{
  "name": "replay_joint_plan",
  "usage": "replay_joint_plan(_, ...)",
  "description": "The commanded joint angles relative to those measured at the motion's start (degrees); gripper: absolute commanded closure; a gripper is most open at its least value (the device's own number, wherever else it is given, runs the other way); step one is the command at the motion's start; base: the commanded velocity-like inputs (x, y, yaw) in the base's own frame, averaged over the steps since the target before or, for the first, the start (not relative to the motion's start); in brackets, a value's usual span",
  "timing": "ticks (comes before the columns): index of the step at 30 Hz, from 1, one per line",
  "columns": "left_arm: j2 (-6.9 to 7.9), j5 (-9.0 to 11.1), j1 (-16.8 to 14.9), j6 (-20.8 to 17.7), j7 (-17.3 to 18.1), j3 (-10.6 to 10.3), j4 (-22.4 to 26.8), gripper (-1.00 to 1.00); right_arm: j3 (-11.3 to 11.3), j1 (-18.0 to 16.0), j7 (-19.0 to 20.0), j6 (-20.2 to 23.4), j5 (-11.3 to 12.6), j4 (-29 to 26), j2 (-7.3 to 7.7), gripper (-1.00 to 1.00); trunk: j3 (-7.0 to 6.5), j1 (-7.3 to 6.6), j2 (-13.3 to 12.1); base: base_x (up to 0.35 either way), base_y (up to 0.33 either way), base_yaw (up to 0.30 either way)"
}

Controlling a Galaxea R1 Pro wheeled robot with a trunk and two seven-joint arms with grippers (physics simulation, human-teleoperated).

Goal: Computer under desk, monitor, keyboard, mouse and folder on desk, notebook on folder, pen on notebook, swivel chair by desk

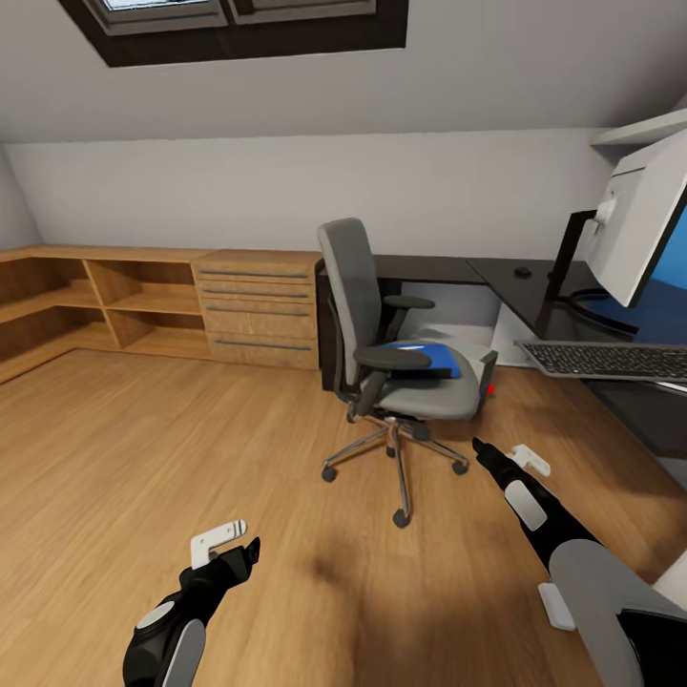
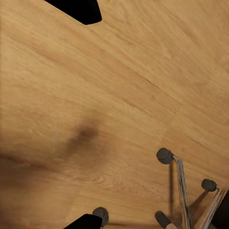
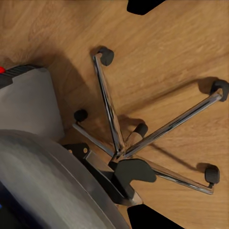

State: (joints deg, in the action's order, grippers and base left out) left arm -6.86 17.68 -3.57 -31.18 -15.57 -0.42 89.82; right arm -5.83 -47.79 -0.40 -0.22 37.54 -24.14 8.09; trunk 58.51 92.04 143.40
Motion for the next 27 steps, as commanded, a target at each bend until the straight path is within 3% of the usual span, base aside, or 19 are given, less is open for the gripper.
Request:
replay_joint_plan(1, 0.0, 0.6, 0.0, -0.2, -0.5, 0.0, 0.1, -1.0, 0.0, 0.0, 0.0, 0.0, 0.6, 0.0, 0.0, -1.0, 0.05, -0.01, 0.0, 0.028, 0.02, -0.002)
replay_joint_plan(15, 0.0, 0.6, 0.0, -0.2, -0.6, 0.0, 0.0, -1.0, -0.6, 0.0, -0.1, -0.6, 0.7, 0.1, 0.12, -1.0, 0.05, -0.01, 0.0, 0.001, 0.001, 0.0)
replay_joint_plan(27, 0.0, 0.6, 0.0, -0.2, -0.6, 0.1, 0.0, -1.0, -6.2, -1.0, -0.4, -1.1, 0.8, 0.1, 1.81, -1.0, 0.05, -0.01, 0.0, 0.0, 0.0, 0.0)
